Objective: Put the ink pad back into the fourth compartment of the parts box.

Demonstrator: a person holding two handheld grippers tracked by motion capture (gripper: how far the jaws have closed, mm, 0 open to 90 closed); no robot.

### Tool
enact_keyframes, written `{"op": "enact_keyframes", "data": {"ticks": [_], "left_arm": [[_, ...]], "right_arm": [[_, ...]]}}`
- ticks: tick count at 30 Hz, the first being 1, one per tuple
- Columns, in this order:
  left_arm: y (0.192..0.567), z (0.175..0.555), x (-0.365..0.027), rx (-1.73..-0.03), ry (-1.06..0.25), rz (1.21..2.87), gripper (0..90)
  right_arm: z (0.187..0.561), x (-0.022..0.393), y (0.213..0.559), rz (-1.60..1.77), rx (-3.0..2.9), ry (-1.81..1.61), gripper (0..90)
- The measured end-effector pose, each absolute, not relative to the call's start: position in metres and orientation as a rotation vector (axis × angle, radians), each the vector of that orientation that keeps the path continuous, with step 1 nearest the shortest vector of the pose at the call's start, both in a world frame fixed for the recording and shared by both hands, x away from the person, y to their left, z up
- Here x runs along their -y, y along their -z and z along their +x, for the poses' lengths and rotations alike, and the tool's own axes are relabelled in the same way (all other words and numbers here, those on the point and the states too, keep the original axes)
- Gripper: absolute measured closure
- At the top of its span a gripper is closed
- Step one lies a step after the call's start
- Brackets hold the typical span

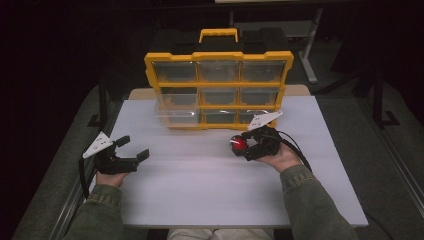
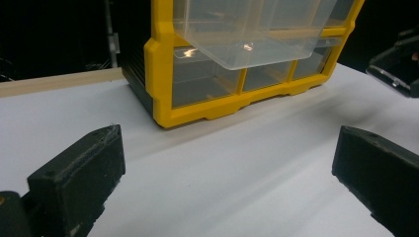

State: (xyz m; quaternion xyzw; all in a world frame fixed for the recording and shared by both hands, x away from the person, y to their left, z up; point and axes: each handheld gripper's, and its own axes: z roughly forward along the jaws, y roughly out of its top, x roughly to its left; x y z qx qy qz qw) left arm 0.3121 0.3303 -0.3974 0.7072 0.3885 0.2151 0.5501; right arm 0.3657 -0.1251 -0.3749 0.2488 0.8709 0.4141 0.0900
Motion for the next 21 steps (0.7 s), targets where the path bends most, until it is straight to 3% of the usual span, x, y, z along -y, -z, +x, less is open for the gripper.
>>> {"op": "enact_keyframes", "data": {"ticks": [21], "left_arm": [[0.398, 0.313, -0.33, -0.916, -0.507, 1.677, 0.0]], "right_arm": [[0.375, 0.114, 0.339, 0.674, -2.587, -1.228, 28.4]]}}
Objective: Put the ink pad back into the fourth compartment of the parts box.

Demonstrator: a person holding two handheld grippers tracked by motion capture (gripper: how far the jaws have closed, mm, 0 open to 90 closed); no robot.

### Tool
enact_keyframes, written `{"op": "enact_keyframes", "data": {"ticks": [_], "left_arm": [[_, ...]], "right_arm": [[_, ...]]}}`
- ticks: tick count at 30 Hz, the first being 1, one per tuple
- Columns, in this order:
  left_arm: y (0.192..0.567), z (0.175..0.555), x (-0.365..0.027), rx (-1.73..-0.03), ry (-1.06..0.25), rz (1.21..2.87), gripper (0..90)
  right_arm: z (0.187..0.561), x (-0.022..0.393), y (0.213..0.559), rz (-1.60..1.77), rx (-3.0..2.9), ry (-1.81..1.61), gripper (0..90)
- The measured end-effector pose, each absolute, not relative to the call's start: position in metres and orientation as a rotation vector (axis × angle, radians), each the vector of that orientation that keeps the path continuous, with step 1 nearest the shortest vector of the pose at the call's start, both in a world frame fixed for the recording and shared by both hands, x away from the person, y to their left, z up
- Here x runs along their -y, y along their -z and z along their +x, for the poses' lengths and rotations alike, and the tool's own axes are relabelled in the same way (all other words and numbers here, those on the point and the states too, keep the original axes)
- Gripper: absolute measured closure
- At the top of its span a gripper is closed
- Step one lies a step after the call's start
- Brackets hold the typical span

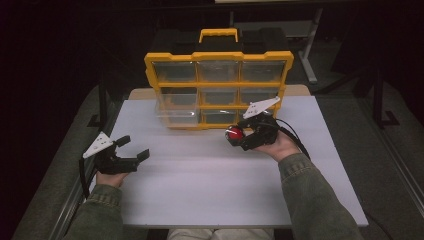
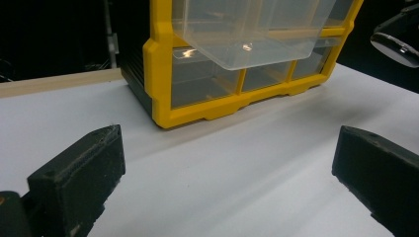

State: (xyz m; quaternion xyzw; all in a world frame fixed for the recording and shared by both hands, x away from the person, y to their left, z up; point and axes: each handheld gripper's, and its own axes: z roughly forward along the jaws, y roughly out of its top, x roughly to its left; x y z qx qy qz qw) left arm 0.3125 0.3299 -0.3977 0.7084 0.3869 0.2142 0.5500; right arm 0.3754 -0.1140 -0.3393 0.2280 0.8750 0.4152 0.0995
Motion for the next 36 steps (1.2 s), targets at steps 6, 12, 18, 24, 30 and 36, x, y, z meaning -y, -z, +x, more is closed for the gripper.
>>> {"op": "enact_keyframes", "data": {"ticks": [6, 12, 18, 24, 30, 36], "left_arm": [[0.398, 0.312, -0.33, -0.915, -0.506, 1.675, 0.0], [0.398, 0.312, -0.329, -0.914, -0.506, 1.676, 0.0], [0.398, 0.312, -0.329, -0.914, -0.504, 1.675, 0.0], [0.398, 0.312, -0.33, -0.914, -0.503, 1.673, 0.0], [0.398, 0.312, -0.33, -0.912, -0.504, 1.674, 0.0], [0.398, 0.313, -0.33, -0.913, -0.503, 1.674, 0.0]], "right_arm": [[0.376, 0.108, 0.334, 0.66, -2.589, -1.23, 28.4], [0.379, 0.103, 0.326, 0.635, -2.589, -1.231, 28.4], [0.382, 0.096, 0.316, 0.599, -2.583, -1.233, 28.4], [0.384, 0.09, 0.306, 0.589, -2.584, -1.225, 28.4], [0.388, 0.086, 0.297, 0.576, -2.575, -1.215, 28.4], [0.393, 0.08, 0.29, 0.561, -2.572, -1.211, 28.4]]}}
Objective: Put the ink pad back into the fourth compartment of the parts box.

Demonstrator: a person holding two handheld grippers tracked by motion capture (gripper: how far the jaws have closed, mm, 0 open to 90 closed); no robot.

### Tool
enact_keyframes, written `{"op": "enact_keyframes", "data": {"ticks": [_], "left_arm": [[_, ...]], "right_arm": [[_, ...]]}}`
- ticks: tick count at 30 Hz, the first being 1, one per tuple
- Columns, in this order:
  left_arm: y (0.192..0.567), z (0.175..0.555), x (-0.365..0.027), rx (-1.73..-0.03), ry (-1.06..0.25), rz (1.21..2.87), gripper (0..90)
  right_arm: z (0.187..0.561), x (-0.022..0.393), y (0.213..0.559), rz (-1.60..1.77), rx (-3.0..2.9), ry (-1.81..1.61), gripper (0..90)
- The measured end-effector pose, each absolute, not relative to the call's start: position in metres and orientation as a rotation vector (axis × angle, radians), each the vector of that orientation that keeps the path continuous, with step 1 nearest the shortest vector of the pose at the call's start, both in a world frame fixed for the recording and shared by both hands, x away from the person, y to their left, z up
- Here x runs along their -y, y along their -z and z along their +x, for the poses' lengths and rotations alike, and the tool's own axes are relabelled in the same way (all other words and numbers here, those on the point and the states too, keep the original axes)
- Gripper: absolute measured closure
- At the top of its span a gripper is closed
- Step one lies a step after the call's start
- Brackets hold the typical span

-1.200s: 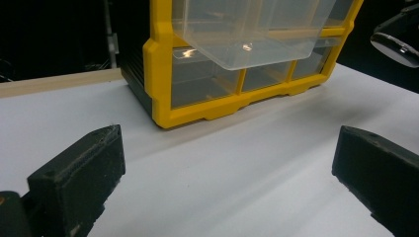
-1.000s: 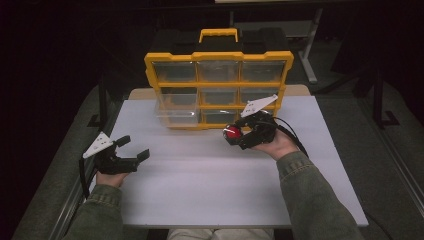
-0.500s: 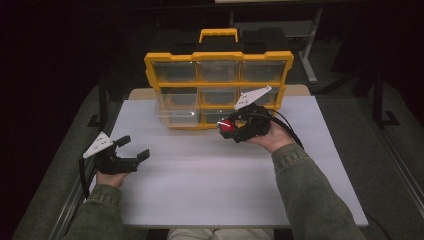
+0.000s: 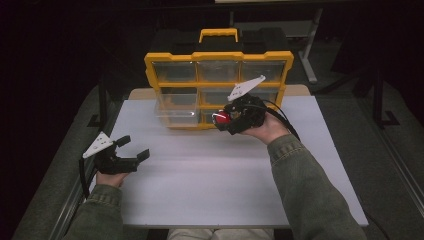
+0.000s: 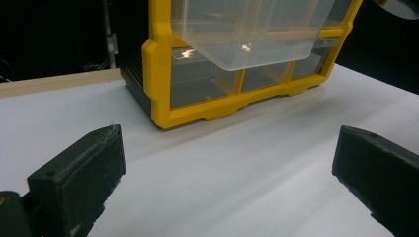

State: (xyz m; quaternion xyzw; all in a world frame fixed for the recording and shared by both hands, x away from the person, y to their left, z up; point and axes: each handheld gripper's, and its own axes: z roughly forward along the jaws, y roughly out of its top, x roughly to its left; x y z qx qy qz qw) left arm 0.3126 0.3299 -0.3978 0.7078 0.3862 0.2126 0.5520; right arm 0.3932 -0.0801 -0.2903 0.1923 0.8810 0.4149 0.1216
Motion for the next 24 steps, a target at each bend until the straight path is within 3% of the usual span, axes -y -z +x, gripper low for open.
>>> {"op": "enact_keyframes", "data": {"ticks": [24], "left_arm": [[0.398, 0.313, -0.33, -0.912, -0.499, 1.674, 0.0]], "right_arm": [[0.411, 0.051, 0.268, 0.502, -2.583, -1.197, 28.4]]}}
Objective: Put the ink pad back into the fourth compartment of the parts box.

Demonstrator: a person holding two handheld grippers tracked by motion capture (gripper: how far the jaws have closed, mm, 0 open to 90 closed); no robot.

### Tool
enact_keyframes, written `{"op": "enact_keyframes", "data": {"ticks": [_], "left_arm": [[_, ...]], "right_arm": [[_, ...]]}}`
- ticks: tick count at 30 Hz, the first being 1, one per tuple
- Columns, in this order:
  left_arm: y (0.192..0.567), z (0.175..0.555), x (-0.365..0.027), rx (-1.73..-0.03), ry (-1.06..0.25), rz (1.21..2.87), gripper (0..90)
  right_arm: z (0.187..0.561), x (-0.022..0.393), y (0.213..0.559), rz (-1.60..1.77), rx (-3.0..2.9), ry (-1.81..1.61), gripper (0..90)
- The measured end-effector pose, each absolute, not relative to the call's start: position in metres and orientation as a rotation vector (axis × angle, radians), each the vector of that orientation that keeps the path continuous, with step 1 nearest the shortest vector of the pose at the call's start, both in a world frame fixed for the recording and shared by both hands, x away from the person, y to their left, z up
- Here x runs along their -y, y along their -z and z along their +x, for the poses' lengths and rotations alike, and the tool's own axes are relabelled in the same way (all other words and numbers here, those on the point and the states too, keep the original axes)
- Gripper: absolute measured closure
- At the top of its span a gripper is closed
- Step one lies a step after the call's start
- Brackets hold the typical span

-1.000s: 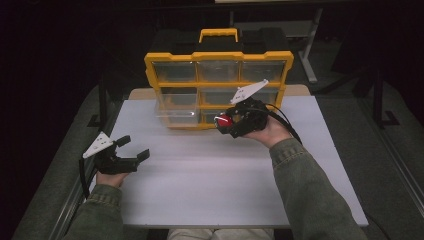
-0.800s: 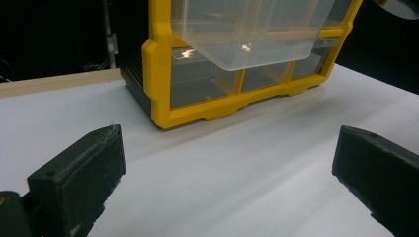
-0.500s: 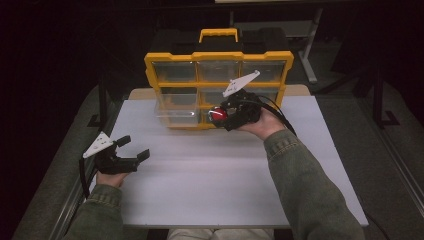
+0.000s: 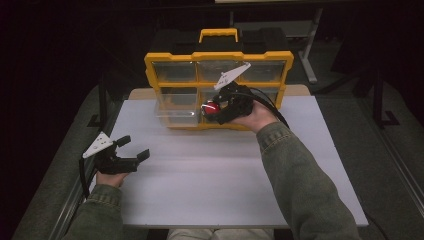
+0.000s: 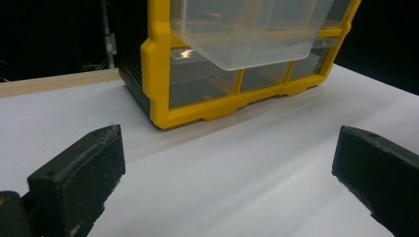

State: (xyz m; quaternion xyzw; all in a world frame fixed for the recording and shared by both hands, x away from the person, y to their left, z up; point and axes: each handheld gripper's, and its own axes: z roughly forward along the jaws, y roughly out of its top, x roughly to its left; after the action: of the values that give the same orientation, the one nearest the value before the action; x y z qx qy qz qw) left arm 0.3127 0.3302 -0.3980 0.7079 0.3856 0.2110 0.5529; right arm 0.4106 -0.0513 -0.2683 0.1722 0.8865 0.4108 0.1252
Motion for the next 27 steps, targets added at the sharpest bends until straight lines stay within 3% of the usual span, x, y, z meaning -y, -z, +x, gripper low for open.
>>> {"op": "enact_keyframes", "data": {"ticks": [27], "left_arm": [[0.398, 0.313, -0.331, -0.913, -0.491, 1.67, 0.0]], "right_arm": [[0.433, 0.019, 0.247, 0.466, -2.578, -1.162, 28.4]]}}
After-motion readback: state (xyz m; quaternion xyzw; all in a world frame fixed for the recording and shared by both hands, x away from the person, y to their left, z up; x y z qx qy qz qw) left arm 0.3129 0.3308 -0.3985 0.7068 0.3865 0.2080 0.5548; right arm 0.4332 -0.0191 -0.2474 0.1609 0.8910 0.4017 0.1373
